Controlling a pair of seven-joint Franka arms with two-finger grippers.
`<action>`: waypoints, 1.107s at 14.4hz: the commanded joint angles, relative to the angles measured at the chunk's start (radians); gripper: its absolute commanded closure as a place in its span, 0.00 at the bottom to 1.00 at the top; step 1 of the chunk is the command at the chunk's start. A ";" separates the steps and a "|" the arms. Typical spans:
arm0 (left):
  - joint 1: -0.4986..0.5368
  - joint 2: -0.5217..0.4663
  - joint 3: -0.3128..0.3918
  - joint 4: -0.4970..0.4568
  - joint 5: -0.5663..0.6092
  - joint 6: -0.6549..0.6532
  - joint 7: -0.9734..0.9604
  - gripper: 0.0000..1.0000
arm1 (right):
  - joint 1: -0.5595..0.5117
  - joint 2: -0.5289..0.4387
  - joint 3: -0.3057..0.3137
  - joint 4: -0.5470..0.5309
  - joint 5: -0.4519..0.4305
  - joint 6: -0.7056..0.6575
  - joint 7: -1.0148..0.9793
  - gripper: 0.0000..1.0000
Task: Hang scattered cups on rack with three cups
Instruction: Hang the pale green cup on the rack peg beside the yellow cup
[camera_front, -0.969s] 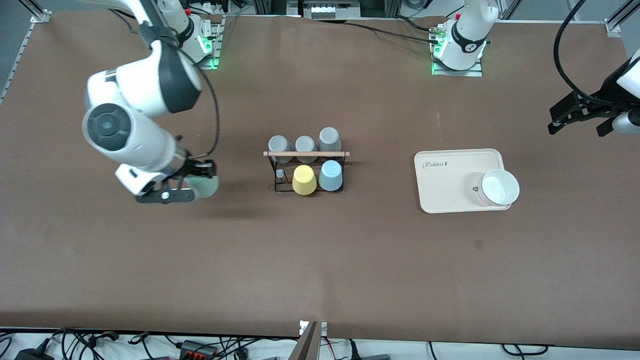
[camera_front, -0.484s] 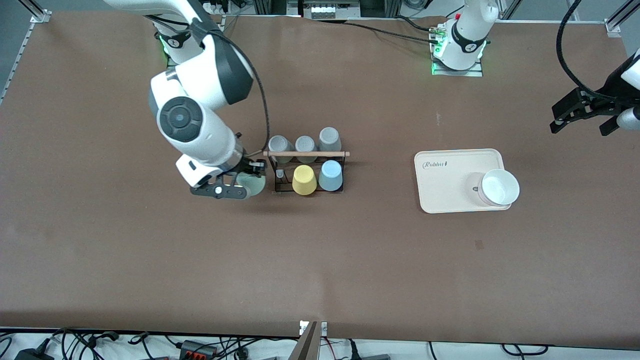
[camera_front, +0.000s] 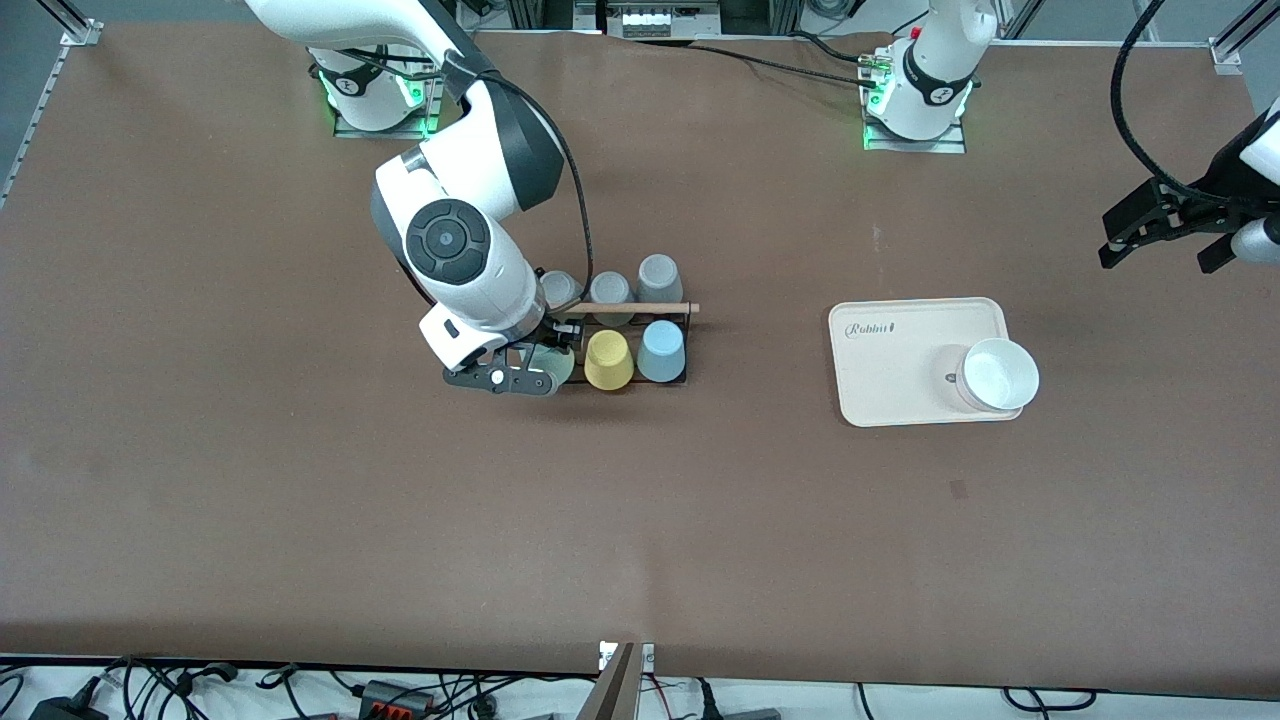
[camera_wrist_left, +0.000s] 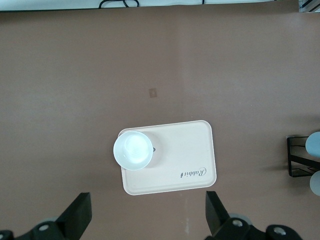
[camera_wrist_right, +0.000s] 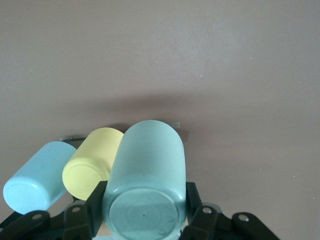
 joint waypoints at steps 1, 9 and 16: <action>-0.003 0.012 0.005 0.027 -0.004 -0.021 -0.008 0.00 | 0.008 0.024 -0.008 0.033 0.029 -0.021 0.014 0.73; 0.002 0.024 0.006 0.027 -0.002 -0.021 0.002 0.00 | 0.037 0.085 -0.008 0.030 0.029 -0.035 0.016 0.73; 0.000 0.024 0.005 0.027 -0.007 -0.021 -0.008 0.00 | 0.042 0.119 -0.008 0.030 0.029 -0.033 0.014 0.72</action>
